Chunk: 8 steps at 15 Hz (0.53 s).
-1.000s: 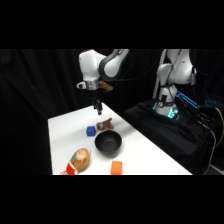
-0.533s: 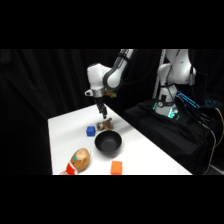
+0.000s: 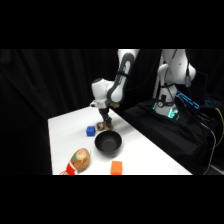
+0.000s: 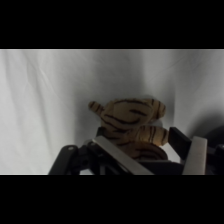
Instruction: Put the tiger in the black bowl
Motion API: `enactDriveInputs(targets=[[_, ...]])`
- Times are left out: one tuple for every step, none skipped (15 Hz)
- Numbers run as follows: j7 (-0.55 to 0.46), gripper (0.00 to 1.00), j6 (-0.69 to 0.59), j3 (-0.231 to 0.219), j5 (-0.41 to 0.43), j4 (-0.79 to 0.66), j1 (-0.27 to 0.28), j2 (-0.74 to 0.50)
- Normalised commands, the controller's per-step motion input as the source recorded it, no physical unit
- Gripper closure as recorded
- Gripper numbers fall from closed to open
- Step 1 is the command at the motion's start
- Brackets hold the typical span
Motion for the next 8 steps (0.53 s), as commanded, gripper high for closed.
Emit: enactDriveInputs(targets=[[-0.12, 0.27, 0.17, 0.13, 0.064, 0.1, -0.167, 0.18], [-0.11, 0.35, 0.14, 0.12, 0.045, 0.08, -0.161, 0.11], [-0.1, 0.45, 0.12, 0.109, 0.025, 0.05, -0.149, 0.04], [-0.08, 0.52, 0.1, 0.092, 0.005, 0.02, -0.129, -0.05], [-0.08, 0.59, 0.09, 0.083, -0.004, -0.01, -0.113, -0.1], [-0.07, 0.68, 0.07, 0.07, -0.019, -0.06, -0.091, -0.19], [-0.05, 0.75, 0.03, 0.053, -0.032, -0.08, -0.068, -0.25], [-0.03, 0.85, -0.01, 0.038, -0.046, -0.09, -0.046, -0.29]])
